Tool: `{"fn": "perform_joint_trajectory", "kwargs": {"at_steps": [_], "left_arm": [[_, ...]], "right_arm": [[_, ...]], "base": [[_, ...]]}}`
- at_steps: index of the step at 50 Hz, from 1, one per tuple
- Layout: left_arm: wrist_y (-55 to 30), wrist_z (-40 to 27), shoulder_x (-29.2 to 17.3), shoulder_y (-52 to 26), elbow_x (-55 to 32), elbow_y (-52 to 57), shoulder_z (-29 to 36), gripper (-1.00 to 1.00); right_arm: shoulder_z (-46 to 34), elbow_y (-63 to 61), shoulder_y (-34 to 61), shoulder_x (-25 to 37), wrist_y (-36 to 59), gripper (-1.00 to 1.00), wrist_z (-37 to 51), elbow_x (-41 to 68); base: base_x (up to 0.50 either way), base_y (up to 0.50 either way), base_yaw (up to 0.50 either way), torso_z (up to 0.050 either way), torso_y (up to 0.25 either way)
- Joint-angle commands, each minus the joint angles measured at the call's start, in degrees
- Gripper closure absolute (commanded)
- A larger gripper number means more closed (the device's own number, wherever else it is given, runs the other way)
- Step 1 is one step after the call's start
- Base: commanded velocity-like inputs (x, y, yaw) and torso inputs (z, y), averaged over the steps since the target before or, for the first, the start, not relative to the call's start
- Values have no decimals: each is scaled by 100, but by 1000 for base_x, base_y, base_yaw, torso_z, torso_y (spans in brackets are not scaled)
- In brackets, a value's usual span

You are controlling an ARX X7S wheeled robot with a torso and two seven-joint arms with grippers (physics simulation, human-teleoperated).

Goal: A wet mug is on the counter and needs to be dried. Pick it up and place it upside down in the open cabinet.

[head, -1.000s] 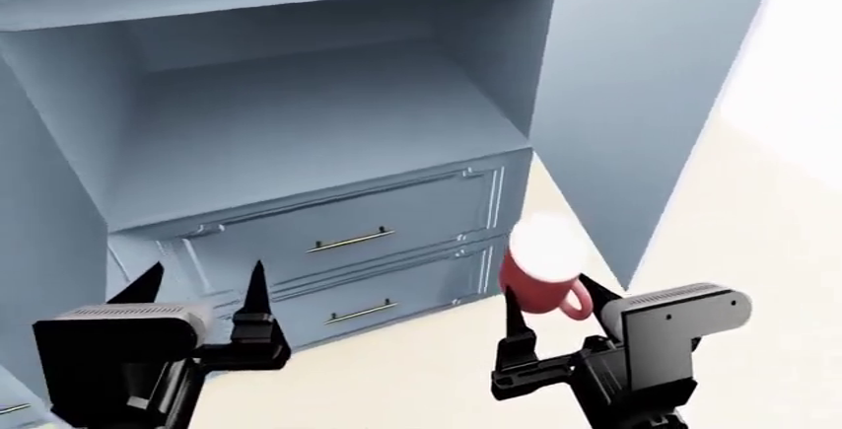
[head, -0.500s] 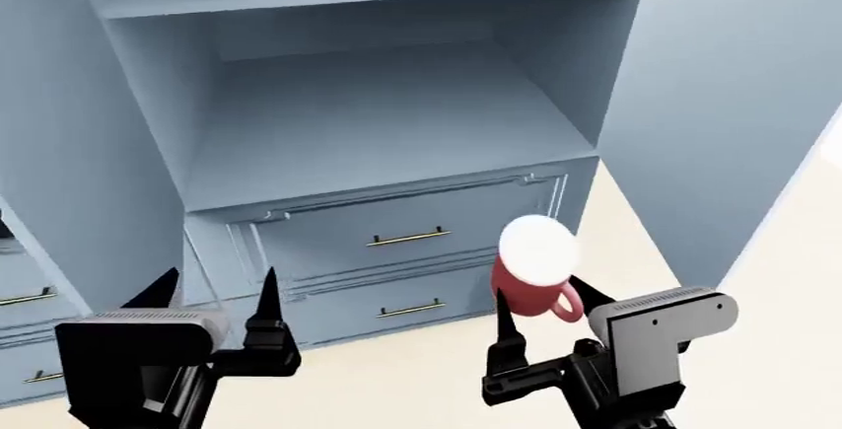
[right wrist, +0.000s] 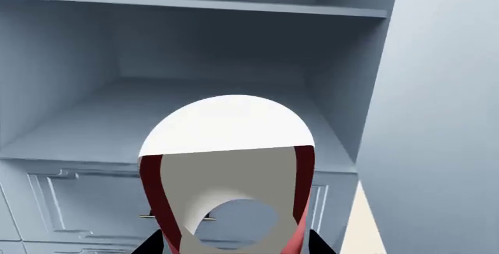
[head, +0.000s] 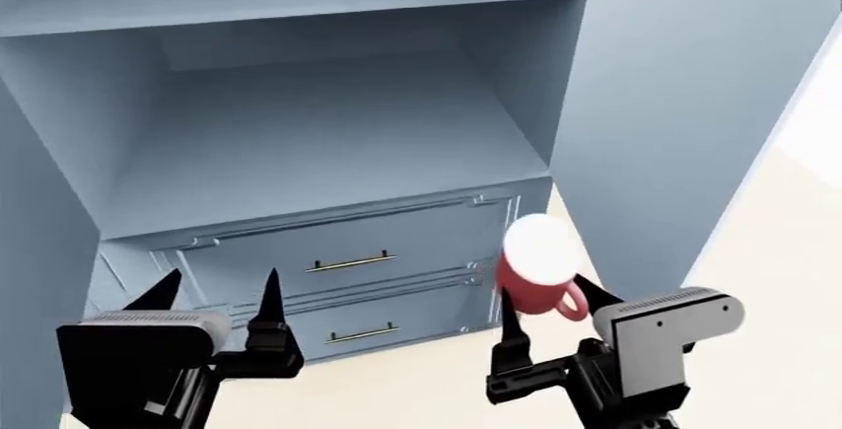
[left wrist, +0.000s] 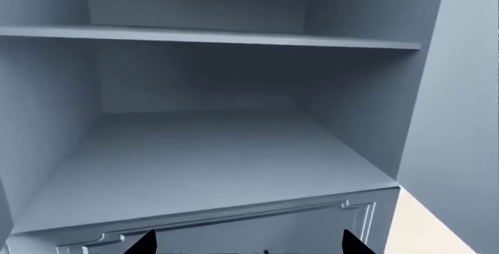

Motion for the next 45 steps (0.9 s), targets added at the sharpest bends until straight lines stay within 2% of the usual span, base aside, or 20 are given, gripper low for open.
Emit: {"fn": "perform_joint_trajectory", "kwargs": {"at_steps": [1,5,43,45], "left_arm": [[40,8,-6,48,-46,-35,-24,-100],[25,13,-2,40,-77,-43,-36,-100],[-3,10,-9,106,-17,11,-87,-100],[-14,9,-9,100,-22,18,-92,-100]], "right_arm": [[93,-55,-88,-38,-78,100,29,-111],[115,-63,-122,-35,-150,100,-21,-71],[116,-153,-152,7,-187,100,138,-147],[132,-155,-152,7,-185,100,156,-136]], "base": [[0,0,0,0,0],[0,0,42,0,0],[0,0,500,0,0],[0,320,0,0,0]]}}
